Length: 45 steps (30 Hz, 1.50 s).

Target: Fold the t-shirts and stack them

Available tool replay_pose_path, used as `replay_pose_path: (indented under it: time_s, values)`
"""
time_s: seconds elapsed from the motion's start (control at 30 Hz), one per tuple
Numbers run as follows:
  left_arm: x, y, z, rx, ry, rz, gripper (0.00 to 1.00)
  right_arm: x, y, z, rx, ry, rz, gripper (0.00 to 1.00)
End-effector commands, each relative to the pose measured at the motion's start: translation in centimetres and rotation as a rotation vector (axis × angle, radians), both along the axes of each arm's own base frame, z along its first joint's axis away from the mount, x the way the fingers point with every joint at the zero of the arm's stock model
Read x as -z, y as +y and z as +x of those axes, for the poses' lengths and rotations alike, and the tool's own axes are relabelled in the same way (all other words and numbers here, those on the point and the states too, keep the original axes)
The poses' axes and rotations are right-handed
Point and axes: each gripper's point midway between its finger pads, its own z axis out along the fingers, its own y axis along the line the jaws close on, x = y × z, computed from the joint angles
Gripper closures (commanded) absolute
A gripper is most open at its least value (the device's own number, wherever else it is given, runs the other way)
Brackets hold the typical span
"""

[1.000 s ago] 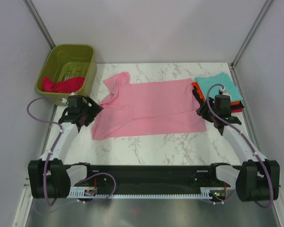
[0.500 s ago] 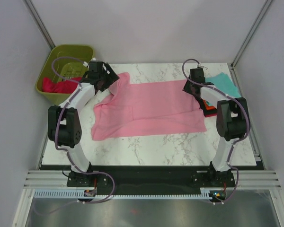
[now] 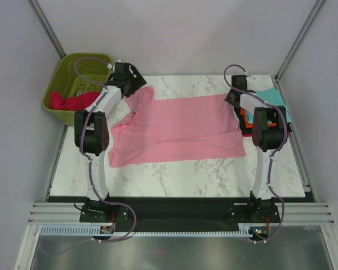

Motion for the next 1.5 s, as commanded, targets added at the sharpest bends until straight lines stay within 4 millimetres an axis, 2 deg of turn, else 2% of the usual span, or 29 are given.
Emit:
replay_pose_path:
  time_s: [0.0, 0.03, 0.07, 0.23, 0.37, 0.5, 0.53, 0.57, 0.6, 0.63, 0.67, 0.7, 0.73, 0.83, 0.9, 0.97, 1.07, 1.13, 1.17, 1.27, 1.47]
  values:
    - [-2.0, 1.4, 2.0, 0.001, -0.070, 0.066, 0.15, -0.8, -2.8, 0.9, 0.088, -0.011, -0.062, 0.46]
    - [-1.4, 2.0, 2.2, -0.003, -0.062, 0.085, 0.15, -1.5, -2.9, 1.4, 0.088, -0.028, -0.066, 0.45]
    - [-1.8, 2.2, 2.6, -0.003, -0.075, 0.091, 0.15, -1.5, -2.9, 1.7, 0.085, -0.035, -0.066, 0.44]
    - [-1.1, 3.5, 3.8, -0.010, -0.081, 0.129, 0.15, -2.1, -0.3, 4.0, -0.050, -0.112, -0.028, 0.39]
    - [0.1, 3.9, 4.0, -0.010, -0.061, 0.138, 0.16, -1.9, 1.3, 4.5, -0.113, -0.122, -0.027, 0.38]
    - [0.5, 4.0, 3.9, -0.009, -0.050, 0.136, 0.16, -1.5, 1.8, 4.8, -0.123, -0.129, -0.017, 0.38]
    - [0.6, 4.0, 3.9, -0.008, -0.049, 0.141, 0.16, -1.9, 1.8, 5.3, -0.122, -0.138, -0.018, 0.38]
    - [0.3, 4.0, 4.1, -0.007, -0.058, 0.145, 0.16, -1.1, 1.8, 5.5, -0.120, -0.125, -0.018, 0.38]
    - [0.6, 4.0, 4.3, -0.003, -0.056, 0.153, 0.16, -1.9, 1.9, 6.4, -0.119, -0.145, -0.016, 0.38]
    - [0.5, 4.3, 4.5, -0.010, -0.061, 0.162, 0.16, -0.6, 2.0, 6.3, -0.124, -0.110, -0.016, 0.39]
    - [0.6, 4.3, 4.6, -0.008, -0.061, 0.166, 0.16, -0.3, 2.1, 6.4, -0.125, -0.100, -0.019, 0.40]
    - [1.2, 4.4, 4.7, -0.005, -0.053, 0.175, 0.16, -1.2, 2.0, 7.3, -0.121, -0.118, -0.019, 0.41]
    - [1.2, 4.5, 4.8, -0.009, -0.053, 0.181, 0.17, 0.1, 2.1, 6.8, -0.120, -0.074, -0.018, 0.43]
    - [2.3, 5.1, 4.8, -0.020, -0.028, 0.208, 0.18, 0.5, 2.0, 6.8, -0.113, -0.052, -0.014, 0.48]
    - [2.5, 5.3, 4.7, -0.018, -0.015, 0.226, 0.18, 0.5, 2.3, 6.7, -0.117, -0.047, -0.010, 0.60]
    - [3.0, 5.6, 4.7, -0.026, 0.000, 0.245, 0.18, 0.6, 2.4, 6.6, -0.120, -0.043, -0.009, 0.78]
    - [4.1, 5.8, 4.6, -0.019, 0.029, 0.262, 0.19, 0.7, 2.8, 6.5, -0.127, -0.040, -0.006, 0.92]
    - [4.5, 5.9, 4.6, -0.023, 0.043, 0.264, 0.19, 0.8, 3.0, 6.4, -0.129, -0.039, -0.007, 0.93]
    - [5.7, 5.9, 4.2, -0.023, 0.080, 0.267, 0.20, 0.9, 3.1, 6.2, -0.131, -0.036, -0.010, 0.94]
    - [6.7, 6.4, 3.7, -0.054, 0.120, 0.270, 0.21, 0.6, 3.2, 6.1, -0.134, -0.046, -0.012, 0.94]
    - [7.9, 7.8, 2.9, -0.107, 0.171, 0.323, 0.21, 0.5, 3.1, 6.1, -0.132, -0.052, -0.016, 0.94]
